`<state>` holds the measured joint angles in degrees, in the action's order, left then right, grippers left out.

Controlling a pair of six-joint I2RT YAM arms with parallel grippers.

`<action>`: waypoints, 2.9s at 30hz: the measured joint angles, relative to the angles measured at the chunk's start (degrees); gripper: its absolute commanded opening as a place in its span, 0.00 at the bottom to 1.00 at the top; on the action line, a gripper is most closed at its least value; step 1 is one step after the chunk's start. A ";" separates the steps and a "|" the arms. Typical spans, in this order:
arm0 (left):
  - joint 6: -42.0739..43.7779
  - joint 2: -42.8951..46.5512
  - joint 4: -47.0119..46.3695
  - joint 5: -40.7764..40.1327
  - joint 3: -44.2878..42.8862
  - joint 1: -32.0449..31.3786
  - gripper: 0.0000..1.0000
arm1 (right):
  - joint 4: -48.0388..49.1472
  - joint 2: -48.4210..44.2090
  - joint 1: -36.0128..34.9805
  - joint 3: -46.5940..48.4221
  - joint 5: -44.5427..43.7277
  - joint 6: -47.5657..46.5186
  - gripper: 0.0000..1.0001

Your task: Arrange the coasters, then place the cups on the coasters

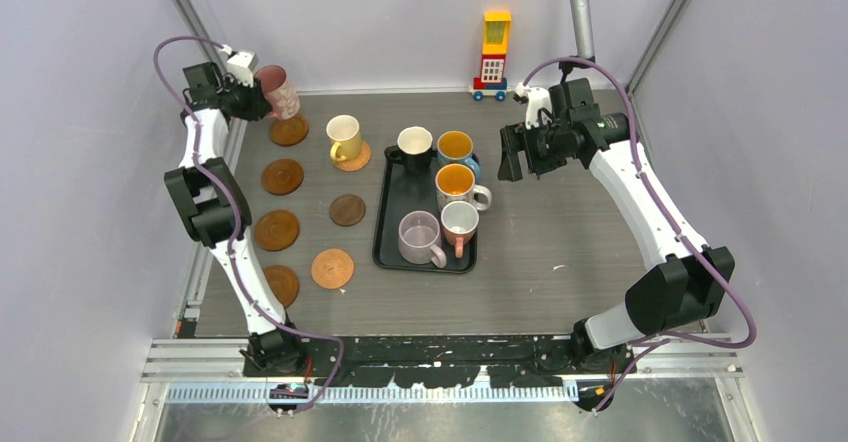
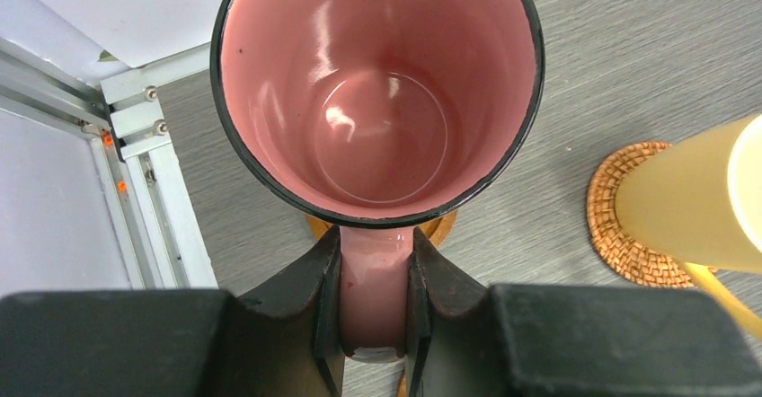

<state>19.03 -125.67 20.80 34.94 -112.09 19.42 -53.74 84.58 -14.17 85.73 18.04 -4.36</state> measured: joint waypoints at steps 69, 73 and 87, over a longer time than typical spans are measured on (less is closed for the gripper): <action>11.04 -1.29 2.82 1.22 3.19 1.01 1.00 | -1.70 1.70 0.00 1.49 -0.04 1.40 0.82; 8.92 2.10 2.67 -1.03 5.42 1.07 1.00 | -1.77 1.70 0.00 1.49 0.13 1.05 0.81; 1.05 19.04 19.41 -6.93 0.92 0.13 1.00 | -1.84 1.66 0.00 1.49 1.11 -2.47 0.82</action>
<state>20.08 -106.63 40.21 28.01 -111.18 19.55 -55.57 86.24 -14.17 87.22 19.16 -6.83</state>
